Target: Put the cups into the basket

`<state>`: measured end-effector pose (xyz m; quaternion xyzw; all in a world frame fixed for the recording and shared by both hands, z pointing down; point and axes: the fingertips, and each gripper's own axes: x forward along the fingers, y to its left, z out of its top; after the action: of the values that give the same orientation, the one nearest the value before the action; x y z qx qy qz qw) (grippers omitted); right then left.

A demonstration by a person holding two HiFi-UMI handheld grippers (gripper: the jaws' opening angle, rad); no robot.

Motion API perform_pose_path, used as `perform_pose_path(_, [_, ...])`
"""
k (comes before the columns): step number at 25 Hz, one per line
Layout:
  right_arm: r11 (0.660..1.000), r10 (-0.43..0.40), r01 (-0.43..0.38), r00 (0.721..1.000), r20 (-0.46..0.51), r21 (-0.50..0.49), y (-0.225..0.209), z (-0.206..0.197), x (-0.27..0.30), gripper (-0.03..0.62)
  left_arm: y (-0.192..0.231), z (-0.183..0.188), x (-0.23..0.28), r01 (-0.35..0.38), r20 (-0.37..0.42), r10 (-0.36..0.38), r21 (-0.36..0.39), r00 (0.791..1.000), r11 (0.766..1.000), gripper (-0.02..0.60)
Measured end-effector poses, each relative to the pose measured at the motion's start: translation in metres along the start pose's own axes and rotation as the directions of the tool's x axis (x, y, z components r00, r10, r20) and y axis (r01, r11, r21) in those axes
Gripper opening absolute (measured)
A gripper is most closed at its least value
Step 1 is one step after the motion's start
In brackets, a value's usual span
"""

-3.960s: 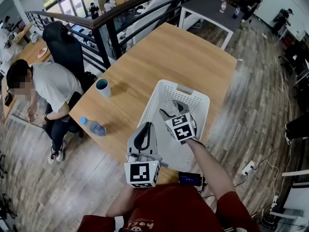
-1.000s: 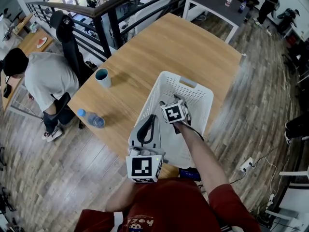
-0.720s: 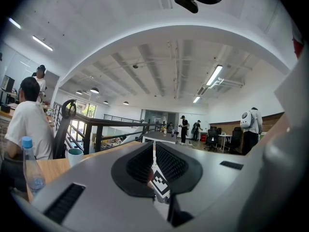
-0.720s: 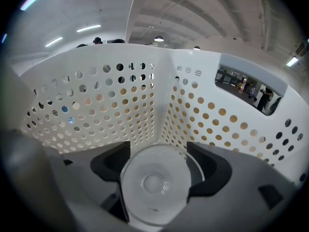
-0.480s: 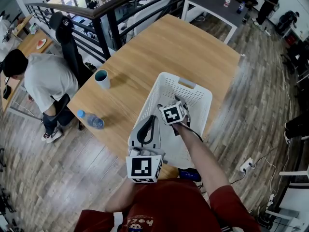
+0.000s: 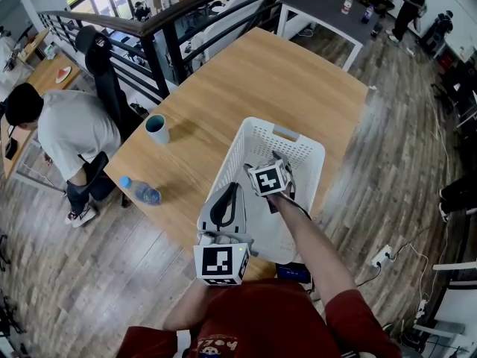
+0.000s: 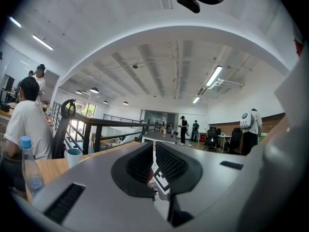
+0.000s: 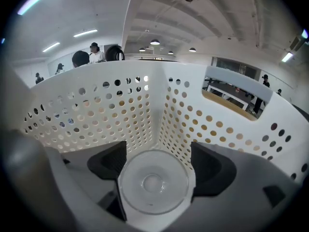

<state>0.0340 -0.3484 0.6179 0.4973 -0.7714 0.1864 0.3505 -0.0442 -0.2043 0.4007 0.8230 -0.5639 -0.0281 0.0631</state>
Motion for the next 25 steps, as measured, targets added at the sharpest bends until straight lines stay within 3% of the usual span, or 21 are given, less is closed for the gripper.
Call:
perform_pose_path(12, [0.997,-0.007,0.003,0.999,0.054,0.080,-0.010,0.014,-0.013,0.391,-0.005,0.007,0.001,0.018,0.018,-0.018,-0.003,1.000,1.000,0.022])
perform_pose_path(25, [0.992,0.033,-0.049,0.990,0.137,0.116,0.001,0.036,-0.038,0.391,-0.012,0.008,0.004,0.032,0.020,-0.032,0.000,0.999,0.999,0.021])
